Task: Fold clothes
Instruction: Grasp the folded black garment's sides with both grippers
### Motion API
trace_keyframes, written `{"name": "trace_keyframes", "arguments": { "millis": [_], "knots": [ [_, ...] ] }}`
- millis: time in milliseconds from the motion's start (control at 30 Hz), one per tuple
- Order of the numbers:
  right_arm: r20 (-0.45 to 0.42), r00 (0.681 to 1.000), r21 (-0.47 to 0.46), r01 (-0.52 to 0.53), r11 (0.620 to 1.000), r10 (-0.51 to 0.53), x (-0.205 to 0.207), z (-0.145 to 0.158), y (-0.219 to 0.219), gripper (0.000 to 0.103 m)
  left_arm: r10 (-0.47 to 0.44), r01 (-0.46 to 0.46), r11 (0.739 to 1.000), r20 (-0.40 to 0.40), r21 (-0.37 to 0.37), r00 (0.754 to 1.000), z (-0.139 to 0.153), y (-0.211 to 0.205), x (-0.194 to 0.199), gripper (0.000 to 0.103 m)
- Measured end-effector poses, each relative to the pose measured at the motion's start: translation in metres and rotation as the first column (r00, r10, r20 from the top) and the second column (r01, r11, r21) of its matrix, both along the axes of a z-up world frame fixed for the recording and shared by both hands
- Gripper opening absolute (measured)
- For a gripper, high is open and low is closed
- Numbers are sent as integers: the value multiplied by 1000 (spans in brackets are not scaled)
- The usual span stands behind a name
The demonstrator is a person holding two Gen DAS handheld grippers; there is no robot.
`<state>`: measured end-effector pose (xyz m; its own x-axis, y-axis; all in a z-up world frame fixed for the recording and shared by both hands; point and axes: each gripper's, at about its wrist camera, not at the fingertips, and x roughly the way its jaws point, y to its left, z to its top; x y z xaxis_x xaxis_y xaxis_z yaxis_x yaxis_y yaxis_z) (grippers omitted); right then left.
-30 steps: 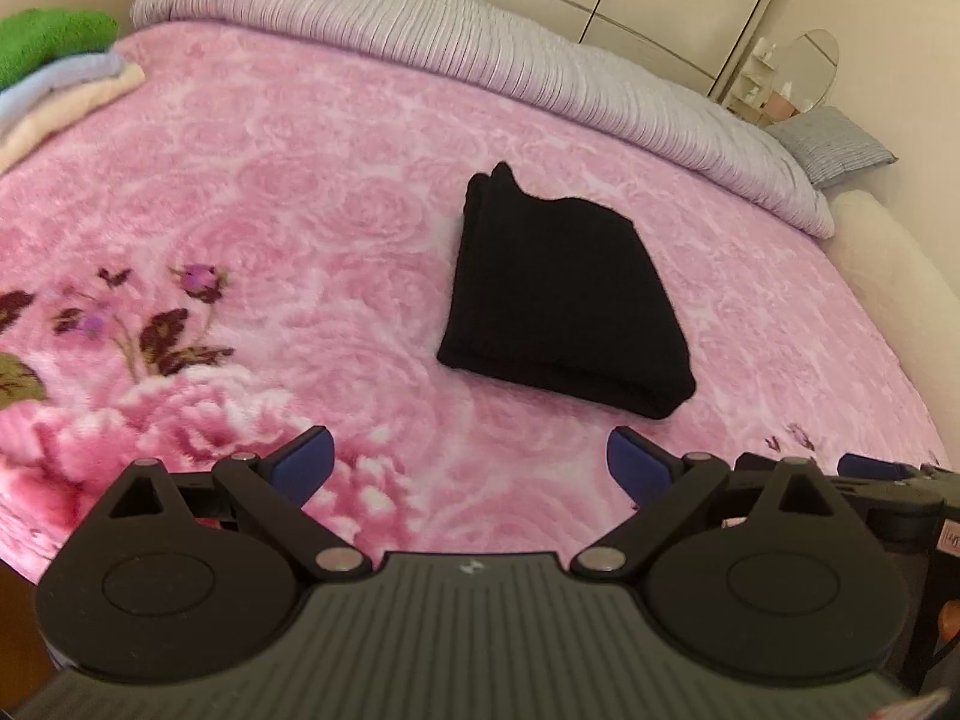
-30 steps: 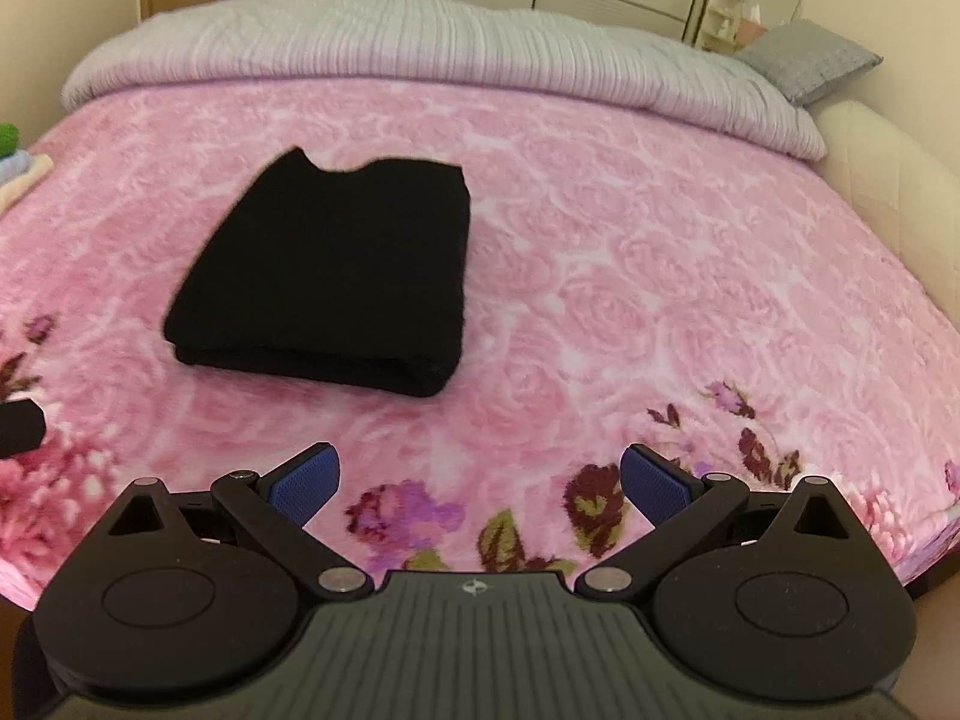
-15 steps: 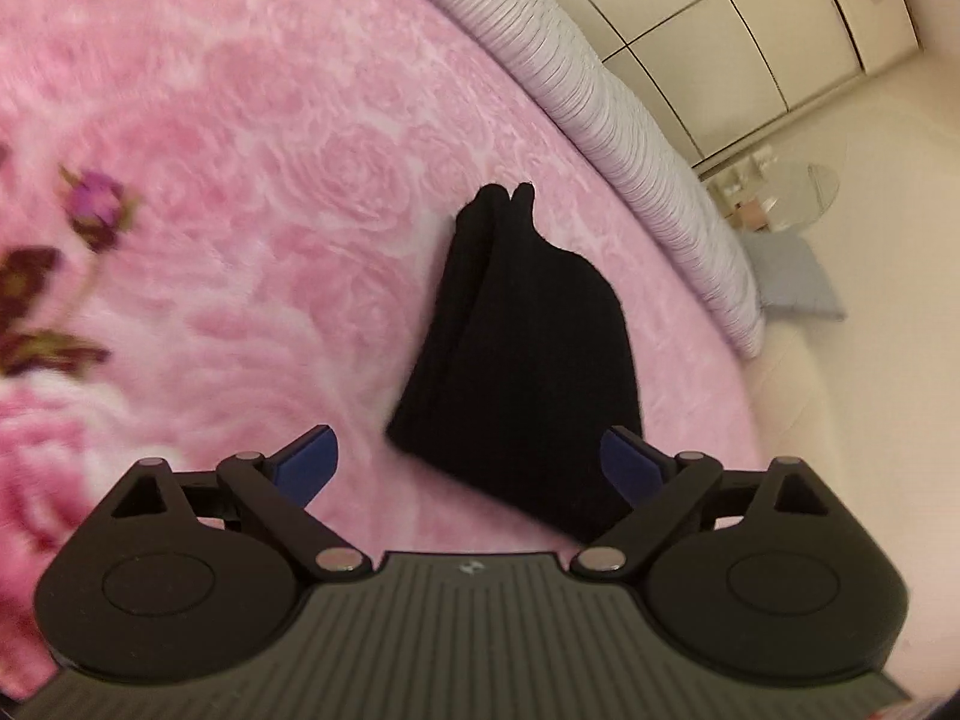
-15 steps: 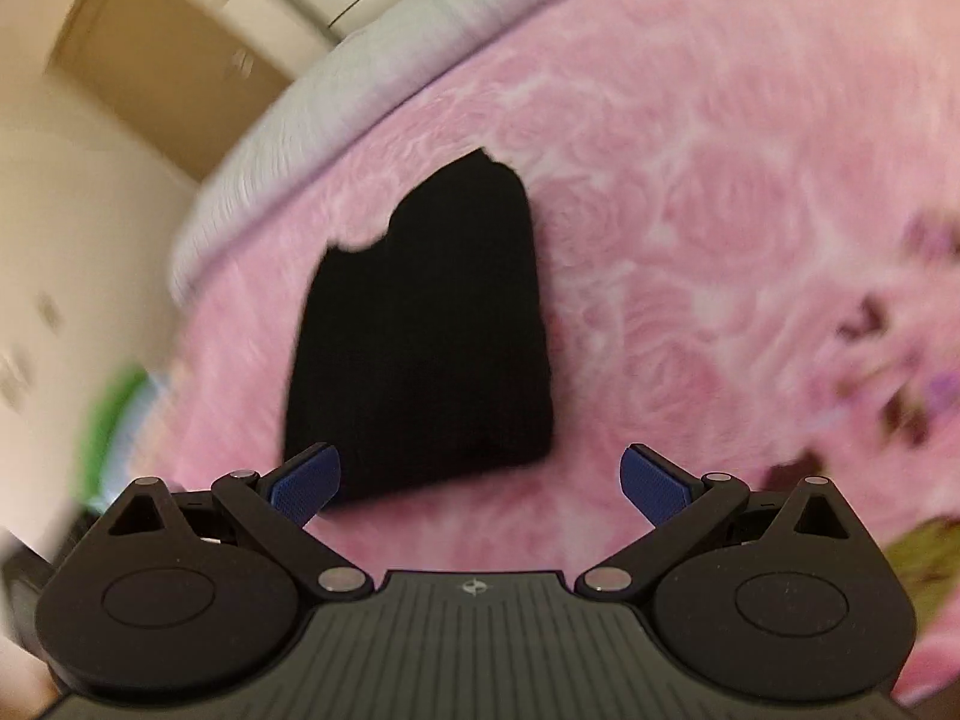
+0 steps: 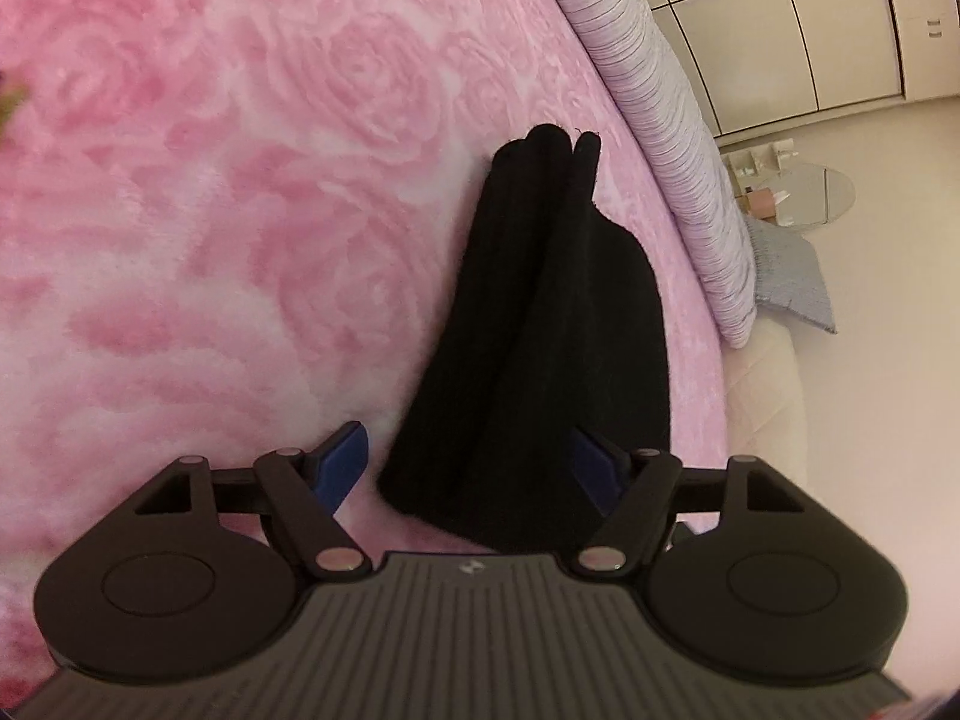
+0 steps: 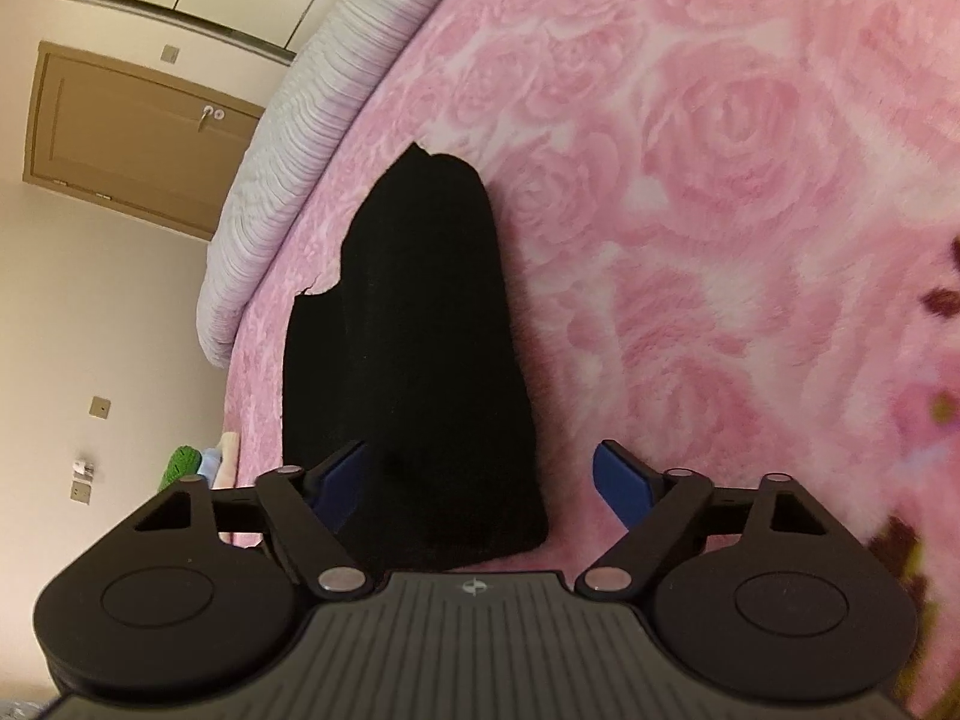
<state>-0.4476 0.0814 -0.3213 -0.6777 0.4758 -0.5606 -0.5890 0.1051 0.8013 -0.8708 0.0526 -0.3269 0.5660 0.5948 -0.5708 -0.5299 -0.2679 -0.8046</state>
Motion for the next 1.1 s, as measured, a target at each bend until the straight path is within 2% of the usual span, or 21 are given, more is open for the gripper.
{"name": "trace_keyframes", "arguments": {
  "millis": [133, 333, 600, 733, 867, 967, 1100],
  "knots": [
    [-54, 998, -19, 14, 1000, -15, 2, -10, 9, 82, 8, -8, 1000, 66, -1, 998, -10, 12, 0, 64],
    [-99, 995, -33, 21, 999, -25, 0, -17, 26, 81, -1, 0, 1000, 112, 10, 994, -17, 30, 5, 61],
    [-67, 998, -22, -2, 1000, 1, -25, -20, 56, 79, -63, 61, 998, 140, 15, 988, -26, 57, 13, 51],
    [-43, 998, -9, -43, 999, 43, -40, -24, 72, 71, -88, 85, 996, 166, 22, 982, -32, 61, 10, 41],
    [-30, 996, -6, -79, 997, 79, -45, -28, 82, 54, -116, 111, 993, 181, 35, 977, -35, 63, 9, 34],
    [-45, 996, -29, -72, 997, 71, -43, -27, 81, 51, -141, 138, 990, 170, 34, 975, -29, 68, 10, 33],
    [-57, 997, -92, -55, 994, 50, -47, -10, 83, 48, -140, 136, 990, 190, 34, 972, -12, 70, 5, 32]
  ]
}}
